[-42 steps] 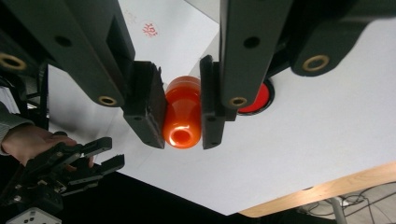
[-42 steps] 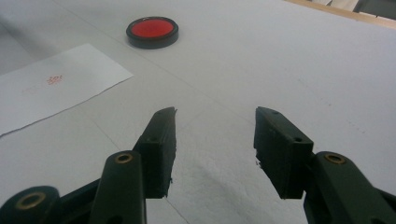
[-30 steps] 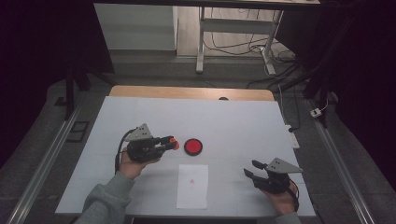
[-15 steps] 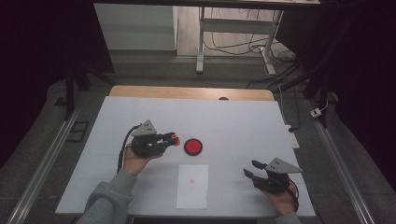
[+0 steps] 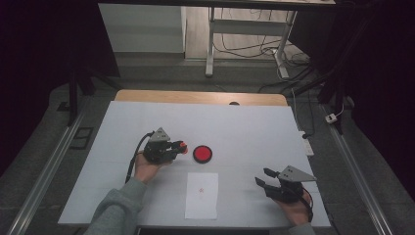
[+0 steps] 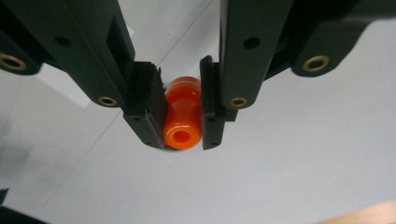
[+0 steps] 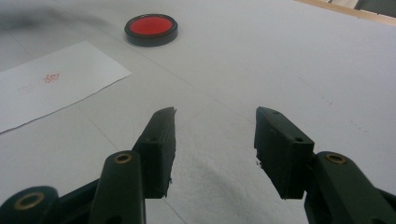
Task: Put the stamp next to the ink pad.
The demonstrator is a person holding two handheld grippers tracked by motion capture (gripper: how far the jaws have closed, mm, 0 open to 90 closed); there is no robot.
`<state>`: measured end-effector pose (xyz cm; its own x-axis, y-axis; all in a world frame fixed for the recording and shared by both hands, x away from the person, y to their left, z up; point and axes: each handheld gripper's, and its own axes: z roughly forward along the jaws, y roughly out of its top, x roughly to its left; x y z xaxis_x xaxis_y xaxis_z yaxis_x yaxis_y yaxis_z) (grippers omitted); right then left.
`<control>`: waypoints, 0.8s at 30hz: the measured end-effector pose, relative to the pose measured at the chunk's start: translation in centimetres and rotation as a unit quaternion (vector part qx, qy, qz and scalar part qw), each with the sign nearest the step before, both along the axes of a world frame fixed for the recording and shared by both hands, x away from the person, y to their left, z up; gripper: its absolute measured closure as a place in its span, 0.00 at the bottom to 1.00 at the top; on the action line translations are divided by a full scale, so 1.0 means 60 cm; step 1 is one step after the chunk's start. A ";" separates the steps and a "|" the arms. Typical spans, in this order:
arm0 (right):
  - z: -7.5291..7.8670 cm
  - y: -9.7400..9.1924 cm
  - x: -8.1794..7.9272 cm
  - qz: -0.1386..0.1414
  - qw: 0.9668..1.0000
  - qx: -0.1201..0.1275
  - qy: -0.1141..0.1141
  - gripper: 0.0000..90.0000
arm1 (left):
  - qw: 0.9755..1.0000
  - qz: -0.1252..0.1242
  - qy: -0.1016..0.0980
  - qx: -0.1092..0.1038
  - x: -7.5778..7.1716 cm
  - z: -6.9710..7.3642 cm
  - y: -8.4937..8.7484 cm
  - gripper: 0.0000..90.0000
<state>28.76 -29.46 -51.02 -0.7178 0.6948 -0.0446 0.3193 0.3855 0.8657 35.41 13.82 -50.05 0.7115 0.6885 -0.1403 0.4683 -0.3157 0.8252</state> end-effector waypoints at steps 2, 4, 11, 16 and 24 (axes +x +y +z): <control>0.000 0.000 0.000 0.000 1.000 0.001 0.000 0.53 | 1.000 0.003 0.004 0.005 0.002 -0.008 0.000 0.80; 0.000 0.000 0.000 0.000 1.000 0.001 0.000 0.53 | 1.000 0.004 0.011 0.009 0.005 -0.017 0.000 0.80; -0.001 0.002 0.001 0.002 1.000 0.002 0.002 0.53 | 0.999 0.000 0.031 0.031 0.009 -0.041 -0.005 0.80; -0.001 0.002 0.000 0.001 1.000 0.001 0.001 0.53 | 0.998 -0.006 0.037 0.042 0.009 -0.047 -0.007 0.80; -0.001 0.003 0.002 0.004 1.000 0.000 0.003 0.53 | 0.998 -0.010 0.042 0.051 0.003 -0.057 -0.003 0.79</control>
<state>28.86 -29.28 -51.08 -0.7235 0.6892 -0.0400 0.3218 0.3879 0.8637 35.60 13.65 -53.45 0.7134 0.6886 -0.1302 0.5280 -0.4059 0.7459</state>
